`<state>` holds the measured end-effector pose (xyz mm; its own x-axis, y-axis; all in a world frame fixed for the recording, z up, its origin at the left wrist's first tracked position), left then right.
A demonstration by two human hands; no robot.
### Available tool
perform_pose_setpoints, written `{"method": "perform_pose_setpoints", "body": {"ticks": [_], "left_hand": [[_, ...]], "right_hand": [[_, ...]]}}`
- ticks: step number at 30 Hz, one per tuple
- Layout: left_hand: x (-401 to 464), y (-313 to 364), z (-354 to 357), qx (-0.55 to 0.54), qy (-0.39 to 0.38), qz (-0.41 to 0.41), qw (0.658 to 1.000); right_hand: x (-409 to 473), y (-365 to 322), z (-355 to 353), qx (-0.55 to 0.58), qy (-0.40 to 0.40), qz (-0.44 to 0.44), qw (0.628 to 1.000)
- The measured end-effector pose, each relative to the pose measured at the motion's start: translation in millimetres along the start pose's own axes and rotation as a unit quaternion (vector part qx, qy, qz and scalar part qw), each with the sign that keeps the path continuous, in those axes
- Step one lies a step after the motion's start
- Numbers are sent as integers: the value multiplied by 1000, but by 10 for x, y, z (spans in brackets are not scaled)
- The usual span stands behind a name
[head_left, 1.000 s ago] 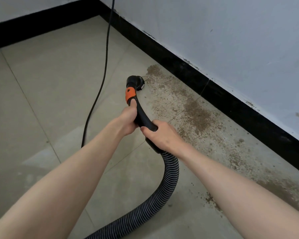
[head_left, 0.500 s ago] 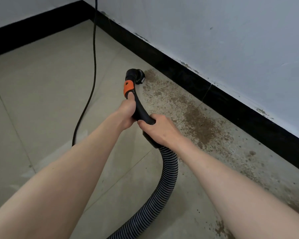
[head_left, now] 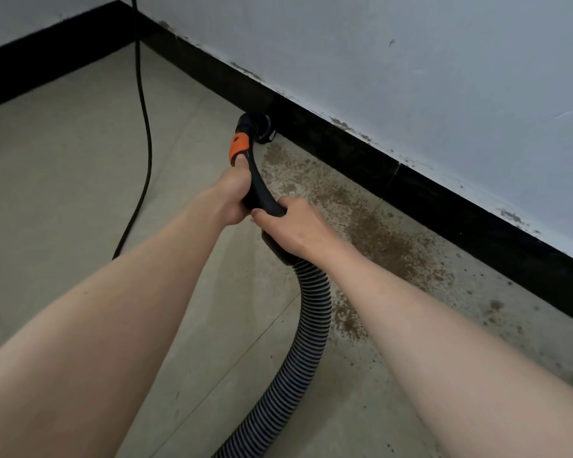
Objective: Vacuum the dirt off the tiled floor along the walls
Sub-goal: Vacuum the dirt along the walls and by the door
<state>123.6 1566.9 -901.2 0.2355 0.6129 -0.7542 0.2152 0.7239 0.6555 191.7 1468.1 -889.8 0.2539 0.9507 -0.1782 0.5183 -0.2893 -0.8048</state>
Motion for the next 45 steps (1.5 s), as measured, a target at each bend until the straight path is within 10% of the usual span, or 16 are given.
{"method": "perform_pose_setpoints", "body": {"ticks": [45], "left_hand": [[-1287, -1320, 1079, 103, -115, -74, 985]], "right_hand": [[-2164, 529, -631, -24, 73, 113, 991]]}}
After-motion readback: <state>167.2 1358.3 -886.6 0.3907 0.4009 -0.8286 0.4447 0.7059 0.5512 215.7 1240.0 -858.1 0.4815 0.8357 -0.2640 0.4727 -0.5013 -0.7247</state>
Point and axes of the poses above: each hand's wrist, its own x-axis towards the middle knuckle, its own z-axis out of the palm, y = z × x, the point moved 6 cm from there along x, towards the middle knuckle, and after that the axes turned 9 degrees about -z, right-handed, at the moved point
